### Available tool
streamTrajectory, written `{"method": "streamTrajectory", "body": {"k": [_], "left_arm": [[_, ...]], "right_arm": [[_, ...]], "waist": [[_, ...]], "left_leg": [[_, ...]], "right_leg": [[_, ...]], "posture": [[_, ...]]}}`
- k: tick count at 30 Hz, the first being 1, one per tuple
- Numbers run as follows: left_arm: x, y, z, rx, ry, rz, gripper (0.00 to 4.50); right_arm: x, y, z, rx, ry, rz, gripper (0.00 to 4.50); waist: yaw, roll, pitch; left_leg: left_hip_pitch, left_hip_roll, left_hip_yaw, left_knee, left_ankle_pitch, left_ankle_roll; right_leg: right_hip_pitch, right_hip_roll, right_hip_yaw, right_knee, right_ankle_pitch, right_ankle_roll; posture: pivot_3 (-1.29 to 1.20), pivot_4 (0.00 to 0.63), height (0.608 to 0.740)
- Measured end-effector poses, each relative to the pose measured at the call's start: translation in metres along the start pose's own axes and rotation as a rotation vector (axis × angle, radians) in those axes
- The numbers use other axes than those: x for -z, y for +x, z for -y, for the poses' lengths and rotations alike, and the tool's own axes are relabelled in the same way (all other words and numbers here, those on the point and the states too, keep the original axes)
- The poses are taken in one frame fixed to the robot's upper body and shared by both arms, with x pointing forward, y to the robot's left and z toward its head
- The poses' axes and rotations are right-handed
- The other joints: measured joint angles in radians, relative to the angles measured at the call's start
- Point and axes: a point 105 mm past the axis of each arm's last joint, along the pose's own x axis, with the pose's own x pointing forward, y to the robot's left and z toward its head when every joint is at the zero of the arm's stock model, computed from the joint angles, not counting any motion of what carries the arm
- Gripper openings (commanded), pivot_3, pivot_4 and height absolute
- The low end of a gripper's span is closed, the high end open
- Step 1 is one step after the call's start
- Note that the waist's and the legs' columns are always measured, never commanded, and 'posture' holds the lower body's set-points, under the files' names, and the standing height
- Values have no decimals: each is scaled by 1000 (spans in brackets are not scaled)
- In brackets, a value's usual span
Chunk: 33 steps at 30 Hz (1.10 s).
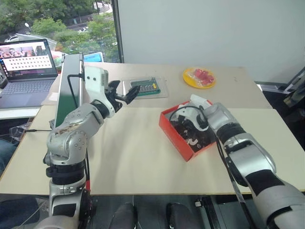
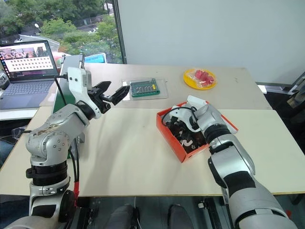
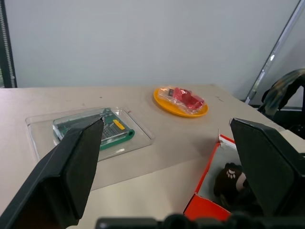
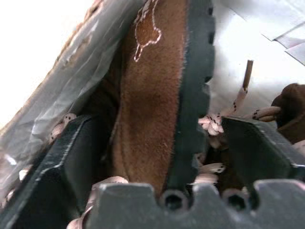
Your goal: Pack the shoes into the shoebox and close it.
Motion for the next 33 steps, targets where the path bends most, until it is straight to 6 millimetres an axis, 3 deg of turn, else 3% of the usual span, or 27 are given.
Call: {"method": "streamTrajectory", "body": {"k": [6, 10, 13, 17, 23, 29, 33], "left_arm": [[10, 1, 16, 155, 72, -91, 4500], [21, 1, 29, 312, 112, -181, 4500], [28, -3, 41, 464, 155, -264, 4500], [39, 1, 48, 574, 163, -334, 4500], [39, 12, 50, 636, 194, -337, 4500], [42, 18, 59, 718, 234, -364, 4500], [40, 20, 61, 742, 260, -363, 4500]], "right_arm": [[-29, -74, 15, 80, 20, 134, 4468], [-16, -94, 6, 108, 48, 132, 4468], [11, -109, -5, 130, 116, 107, 3814], [35, -137, -16, 223, 202, 104, 2315], [70, -157, -36, 309, 361, 101, 205], [116, -164, -46, 400, 494, 46, 68], [130, -152, -39, 445, 536, 68, 68]], "waist": [[-2, 6, 4], [-4, 6, 4], [2, 7, 5], [6, 8, 6], [4, 8, 6], [4, 8, 6], [-4, 8, 6]], "left_leg": [[-4, 1, 0, -1, 0, 0], [-4, 0, 2, 0, 0, 1], [-5, 0, 4, 0, -1, 1], [-5, 0, 6, 1, -1, 2], [-5, 0, 5, 2, -1, 2], [-4, -1, 5, 3, -1, 3], [-3, 0, 3, 3, -1, 3]], "right_leg": [[-4, 1, 0, 0, 0, 0], [-4, 1, 0, -1, 0, 0], [-4, 1, 0, -1, -1, 0], [-4, 1, 0, -4, -2, 0], [-4, 1, 1, -4, -3, 0], [-4, 1, 2, -3, -3, 1], [-4, 2, 3, -3, -3, 1]], "posture": [[0, 150, 740], [0, 150, 740], [0, 150, 740], [0, 150, 740], [0, 150, 740], [0, 150, 740], [0, 150, 740]]}}
